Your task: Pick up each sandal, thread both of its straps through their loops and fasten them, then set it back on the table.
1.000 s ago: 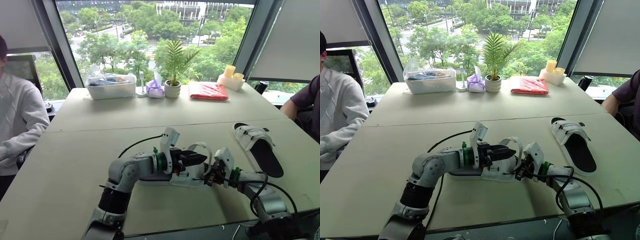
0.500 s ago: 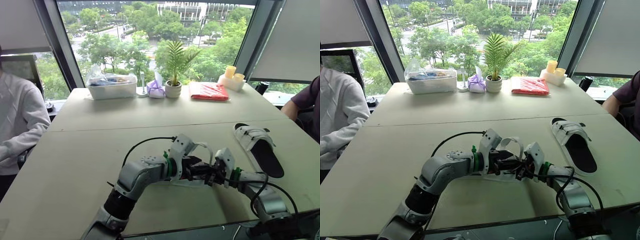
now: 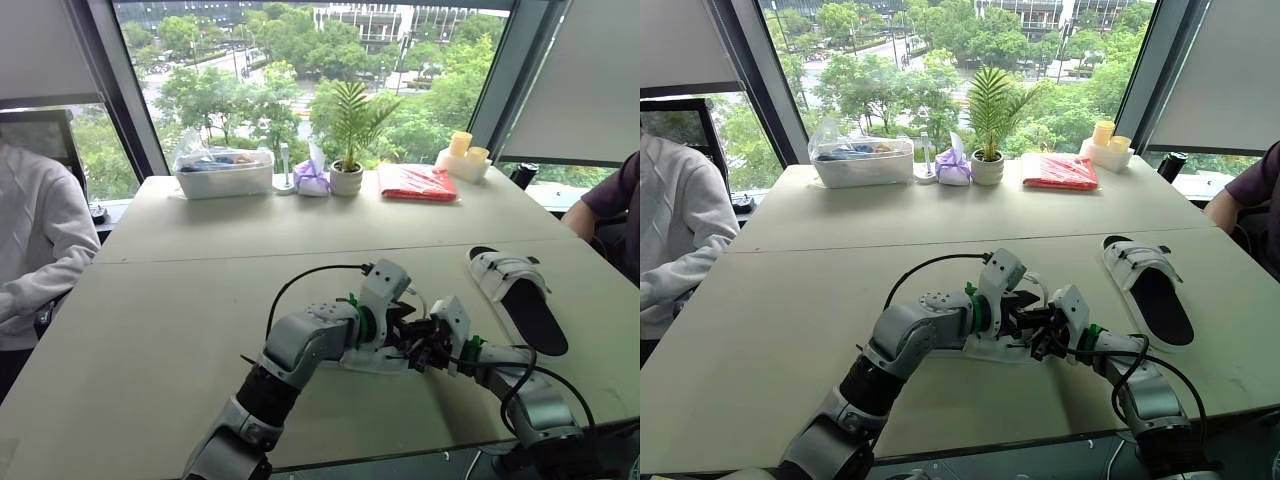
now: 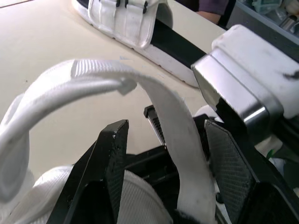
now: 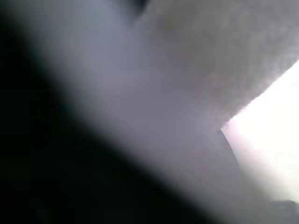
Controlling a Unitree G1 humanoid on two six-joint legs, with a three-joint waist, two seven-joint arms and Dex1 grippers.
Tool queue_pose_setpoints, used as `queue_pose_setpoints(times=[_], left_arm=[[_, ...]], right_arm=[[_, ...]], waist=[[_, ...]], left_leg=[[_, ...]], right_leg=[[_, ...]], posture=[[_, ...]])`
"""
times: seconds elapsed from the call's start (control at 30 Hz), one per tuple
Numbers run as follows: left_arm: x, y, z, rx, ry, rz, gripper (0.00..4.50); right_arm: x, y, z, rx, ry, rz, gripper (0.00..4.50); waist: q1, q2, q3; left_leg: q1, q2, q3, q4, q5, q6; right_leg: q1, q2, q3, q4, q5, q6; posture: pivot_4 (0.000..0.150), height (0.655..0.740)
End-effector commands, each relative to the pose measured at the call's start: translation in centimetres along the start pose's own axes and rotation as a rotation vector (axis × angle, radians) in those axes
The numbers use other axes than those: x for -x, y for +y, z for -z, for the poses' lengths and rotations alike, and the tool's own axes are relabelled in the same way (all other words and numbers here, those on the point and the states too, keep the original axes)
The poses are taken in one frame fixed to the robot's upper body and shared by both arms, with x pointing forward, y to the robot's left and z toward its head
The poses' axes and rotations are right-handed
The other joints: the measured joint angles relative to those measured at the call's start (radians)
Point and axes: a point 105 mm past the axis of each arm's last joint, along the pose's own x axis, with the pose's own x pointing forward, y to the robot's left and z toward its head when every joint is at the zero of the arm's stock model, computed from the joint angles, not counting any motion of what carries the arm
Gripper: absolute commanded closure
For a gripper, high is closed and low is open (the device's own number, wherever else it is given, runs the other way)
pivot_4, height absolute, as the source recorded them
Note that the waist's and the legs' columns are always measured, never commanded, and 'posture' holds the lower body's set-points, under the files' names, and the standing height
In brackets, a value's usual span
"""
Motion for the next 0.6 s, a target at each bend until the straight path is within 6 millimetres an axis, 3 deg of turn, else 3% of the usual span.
queue_pose_setpoints(times=[0.03, 0.13, 0.17, 0.37, 0.47, 0.6], left_arm=[[-0.5, -0.8, -1.3, -0.054, -0.029, 0.013, 2.70], [-0.8, -0.9, -1.2, -0.066, -0.008, 0.005, 4.20], [-0.8, -0.9, -1.2, -0.067, -0.003, 0.001, 4.45], [-0.3, -0.8, -1.6, -0.037, -0.020, -0.001, 4.45], [1.5, -1.0, -3.3, 0.097, -0.113, 0.061, 4.45], [3.6, -0.7, -3.8, 0.286, -0.168, 0.148, 4.45]], right_arm=[[-0.1, 0.9, 2.9, -0.069, 0.102, -0.002, 4.50], [-0.2, 1.0, 2.6, -0.067, 0.098, -0.003, 4.50], [-0.2, 1.1, 2.6, -0.067, 0.097, -0.002, 4.50], [-0.3, 1.1, 2.4, -0.067, 0.099, 0.001, 4.50], [-0.3, 1.1, 2.4, -0.068, 0.100, 0.003, 4.50], [-0.2, 1.0, 2.5, -0.070, 0.104, 0.003, 4.50]], waist=[[0.000, 0.000, 0.000], [0.000, 0.000, 0.000], [0.000, 0.000, 0.000], [-0.001, 0.000, 0.000], [-0.002, 0.000, 0.001], [-0.002, 0.000, 0.001]], left_leg=[[0.000, 0.000, 0.000, 0.000, 0.000, 0.000], [0.000, 0.000, 0.000, -0.001, 0.000, 0.000], [0.000, 0.000, 0.000, -0.001, 0.000, 0.000], [-0.001, 0.000, 0.000, -0.002, 0.000, 0.000], [-0.001, 0.000, 0.000, -0.003, 0.000, 0.000], [0.000, 0.000, 0.000, -0.003, 0.000, 0.000]], right_leg=[[0.000, 0.000, 0.000, 0.000, 0.000, 0.000], [0.000, 0.000, 0.000, 0.000, 0.000, 0.000], [0.000, 0.000, 0.000, 0.000, 0.000, 0.000], [-0.001, 0.000, 0.000, 0.000, 0.000, 0.000], [-0.002, 0.000, 0.000, 0.000, 0.000, 0.000], [-0.002, 0.000, 0.000, 0.000, 0.000, 0.000]], posture=[[0.150, 0.7388], [0.150, 0.7388], [0.150, 0.7388], [0.150, 0.7388], [0.150, 0.7388], [0.150, 0.7388]])
